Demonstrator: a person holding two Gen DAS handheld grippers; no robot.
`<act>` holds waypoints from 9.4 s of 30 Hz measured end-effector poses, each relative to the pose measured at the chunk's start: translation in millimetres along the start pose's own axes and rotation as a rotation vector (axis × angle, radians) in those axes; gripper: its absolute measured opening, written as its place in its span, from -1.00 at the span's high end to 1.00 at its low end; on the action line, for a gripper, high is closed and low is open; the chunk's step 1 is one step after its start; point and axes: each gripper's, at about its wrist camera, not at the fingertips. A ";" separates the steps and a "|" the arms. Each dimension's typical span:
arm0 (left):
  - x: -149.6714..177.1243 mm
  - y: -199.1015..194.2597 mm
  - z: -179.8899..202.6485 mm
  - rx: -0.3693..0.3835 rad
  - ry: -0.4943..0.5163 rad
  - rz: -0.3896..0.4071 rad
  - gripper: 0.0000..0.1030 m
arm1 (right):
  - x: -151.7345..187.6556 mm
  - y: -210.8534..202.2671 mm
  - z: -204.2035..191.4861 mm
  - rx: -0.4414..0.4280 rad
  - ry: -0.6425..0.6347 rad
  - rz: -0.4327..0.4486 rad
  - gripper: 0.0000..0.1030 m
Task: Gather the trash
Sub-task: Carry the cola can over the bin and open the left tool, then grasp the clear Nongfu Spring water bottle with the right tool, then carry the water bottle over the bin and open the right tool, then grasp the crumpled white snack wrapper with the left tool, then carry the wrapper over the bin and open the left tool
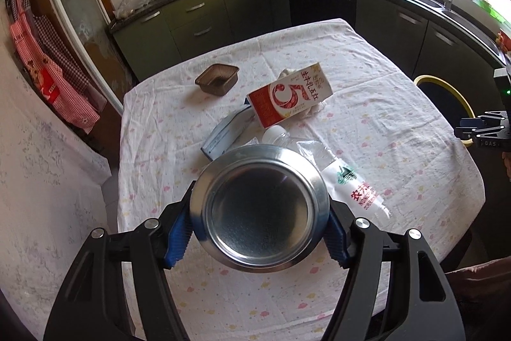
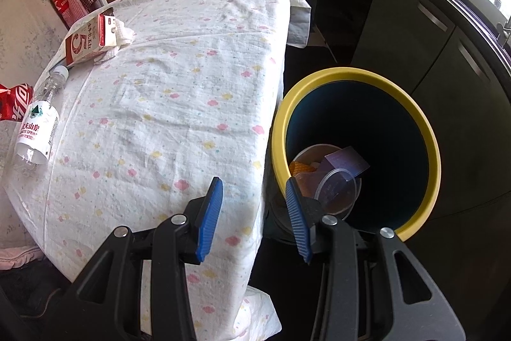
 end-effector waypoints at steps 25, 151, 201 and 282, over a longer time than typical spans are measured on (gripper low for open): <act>-119.9 8.6 169.9 0.299 0.376 0.102 -0.32 | 34.2 -34.6 91.1 0.058 0.203 0.073 0.24; 69.8 0.9 -43.7 0.164 -0.064 0.144 -0.90 | -51.7 13.6 99.4 -0.092 0.419 -0.380 -0.20; -9.7 116.1 -50.3 0.471 0.468 0.043 -0.58 | -45.9 -3.6 9.2 -0.386 0.349 -0.218 -0.50; -149.1 147.8 320.5 0.581 0.434 -0.034 -0.77 | 87.9 -20.7 174.9 -0.283 0.631 -0.055 -0.55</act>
Point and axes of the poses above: each gripper's, at about its wrist camera, not at the fingertips, and y roughly the way its jaws point, z to its right, x to its underside, and after that the axes turned 5 degrees about x, right-handed
